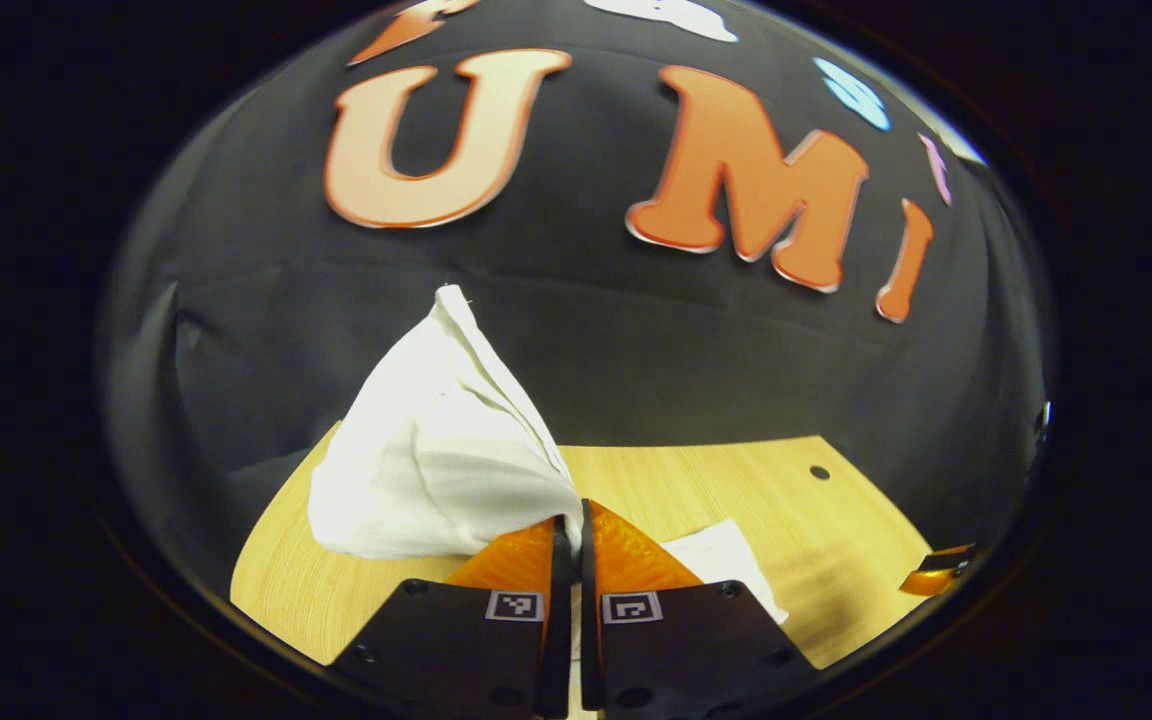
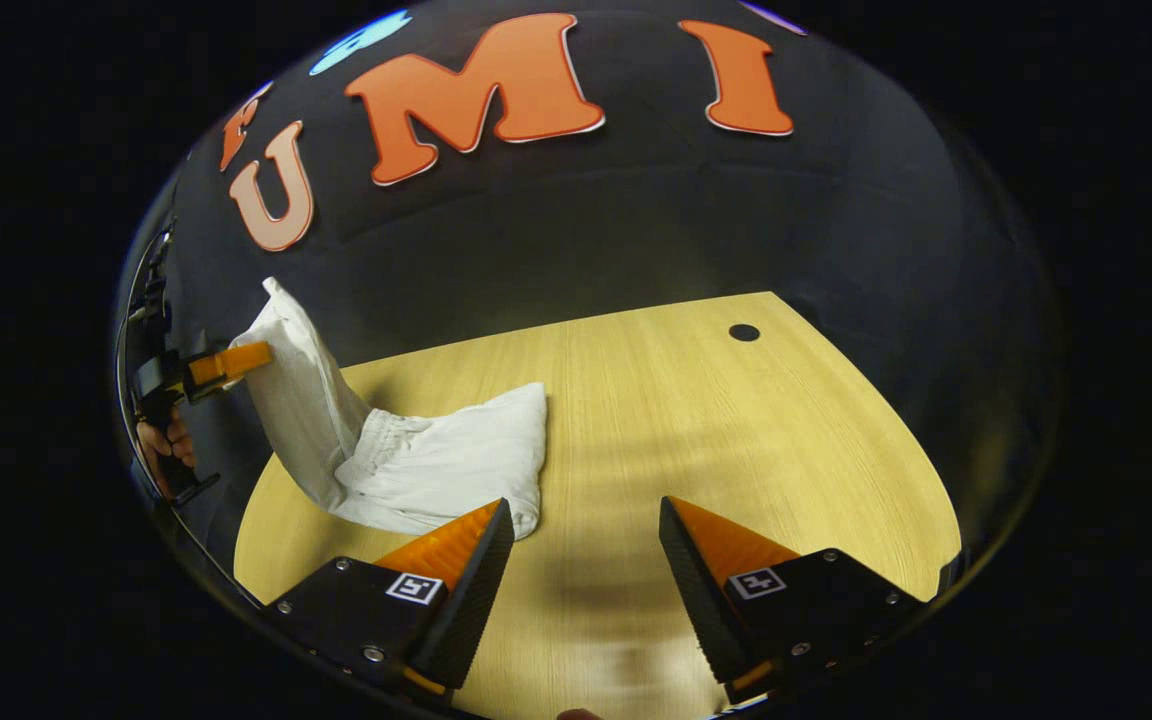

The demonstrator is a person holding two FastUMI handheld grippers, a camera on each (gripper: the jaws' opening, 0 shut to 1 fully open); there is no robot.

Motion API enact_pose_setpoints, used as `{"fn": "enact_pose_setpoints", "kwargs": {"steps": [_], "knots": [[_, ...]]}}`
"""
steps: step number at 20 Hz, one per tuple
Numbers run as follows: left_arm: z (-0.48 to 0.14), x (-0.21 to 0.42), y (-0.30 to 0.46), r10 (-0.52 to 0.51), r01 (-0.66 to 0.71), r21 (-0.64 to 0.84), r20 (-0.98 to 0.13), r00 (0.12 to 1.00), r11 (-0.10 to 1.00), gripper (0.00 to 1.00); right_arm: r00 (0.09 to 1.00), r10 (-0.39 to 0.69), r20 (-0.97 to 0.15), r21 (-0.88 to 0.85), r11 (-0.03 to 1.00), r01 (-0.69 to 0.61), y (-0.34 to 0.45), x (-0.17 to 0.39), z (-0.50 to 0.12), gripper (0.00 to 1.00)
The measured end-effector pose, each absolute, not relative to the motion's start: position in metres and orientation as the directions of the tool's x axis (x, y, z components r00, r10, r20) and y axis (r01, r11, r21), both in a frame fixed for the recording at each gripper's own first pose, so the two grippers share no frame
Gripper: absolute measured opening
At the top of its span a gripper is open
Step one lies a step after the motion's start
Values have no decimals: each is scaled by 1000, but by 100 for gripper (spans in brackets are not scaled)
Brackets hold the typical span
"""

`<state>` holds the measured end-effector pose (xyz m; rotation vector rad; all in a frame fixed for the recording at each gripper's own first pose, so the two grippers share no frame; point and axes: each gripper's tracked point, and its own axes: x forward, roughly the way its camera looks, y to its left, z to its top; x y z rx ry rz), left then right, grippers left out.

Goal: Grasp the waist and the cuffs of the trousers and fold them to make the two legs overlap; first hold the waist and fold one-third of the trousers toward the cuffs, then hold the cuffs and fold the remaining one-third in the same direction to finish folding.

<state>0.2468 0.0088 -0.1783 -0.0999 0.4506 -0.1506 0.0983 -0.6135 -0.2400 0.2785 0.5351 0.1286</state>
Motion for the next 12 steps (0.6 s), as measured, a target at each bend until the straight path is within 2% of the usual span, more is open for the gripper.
{"fn": "enact_pose_setpoints", "kwargs": {"steps": [5, 6, 11, 12], "knots": [[-220, 243, -96, -223, 277, 29, -514, 828, 960, 7, 848, 168, -503, 309, 951, -5, -647, 86, -257, 89], [-233, 237, -116, -238, 314, 51, -542, 806, 948, 10, 847, 160, -507, 308, 951, 4, -657, 81, -261, 90], [-271, 188, -204, -337, 476, 38, -657, 675, 879, 24, 839, 130, -529, 309, 950, 48, -693, 68, -278, 90], [-265, 180, -215, -360, 500, 29, -657, 662, 866, 19, 840, 125, -527, 307, 950, 51, -700, 66, -280, 90]]}}
